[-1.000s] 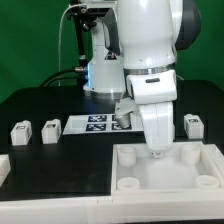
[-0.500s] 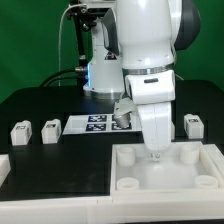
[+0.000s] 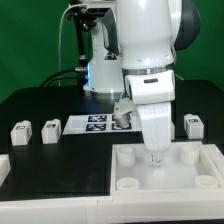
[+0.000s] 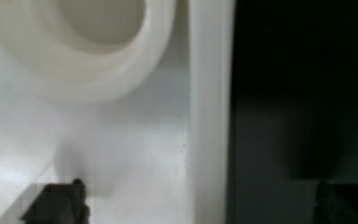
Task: Assemble one leg
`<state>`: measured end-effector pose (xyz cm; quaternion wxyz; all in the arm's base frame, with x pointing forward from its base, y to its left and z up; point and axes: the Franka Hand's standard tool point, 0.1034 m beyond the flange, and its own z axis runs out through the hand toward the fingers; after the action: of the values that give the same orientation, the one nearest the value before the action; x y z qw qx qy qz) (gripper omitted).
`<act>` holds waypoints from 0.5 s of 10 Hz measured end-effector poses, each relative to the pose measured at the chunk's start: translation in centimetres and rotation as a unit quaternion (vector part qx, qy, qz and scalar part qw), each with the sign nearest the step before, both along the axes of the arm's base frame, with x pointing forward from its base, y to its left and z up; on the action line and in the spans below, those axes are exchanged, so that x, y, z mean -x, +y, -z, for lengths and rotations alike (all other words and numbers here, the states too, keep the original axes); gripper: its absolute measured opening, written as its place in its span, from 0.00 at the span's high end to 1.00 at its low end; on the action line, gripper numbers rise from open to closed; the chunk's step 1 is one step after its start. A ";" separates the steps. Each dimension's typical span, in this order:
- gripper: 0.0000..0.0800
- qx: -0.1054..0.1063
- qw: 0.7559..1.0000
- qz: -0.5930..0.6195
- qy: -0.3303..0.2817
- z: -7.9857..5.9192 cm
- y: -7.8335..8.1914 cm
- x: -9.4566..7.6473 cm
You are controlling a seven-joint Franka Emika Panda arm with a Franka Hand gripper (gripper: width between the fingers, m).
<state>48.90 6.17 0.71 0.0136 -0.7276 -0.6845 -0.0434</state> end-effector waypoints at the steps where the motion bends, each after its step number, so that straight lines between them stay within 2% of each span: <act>1: 0.19 0.000 1.000 0.000 0.000 0.0 0.0 0.0; 4: 0.19 0.000 1.000 0.004 0.000 -0.1 0.0 0.0; 5: 0.19 0.000 1.000 0.029 -0.004 -1.2 0.4 0.3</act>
Offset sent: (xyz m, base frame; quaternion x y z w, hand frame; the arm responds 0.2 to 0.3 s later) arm 0.0000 0.0000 0.0000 0.0000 0.0000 0.0000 1.0000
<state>48.57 6.55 1.86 0.0096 -0.7469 -0.6632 -0.0471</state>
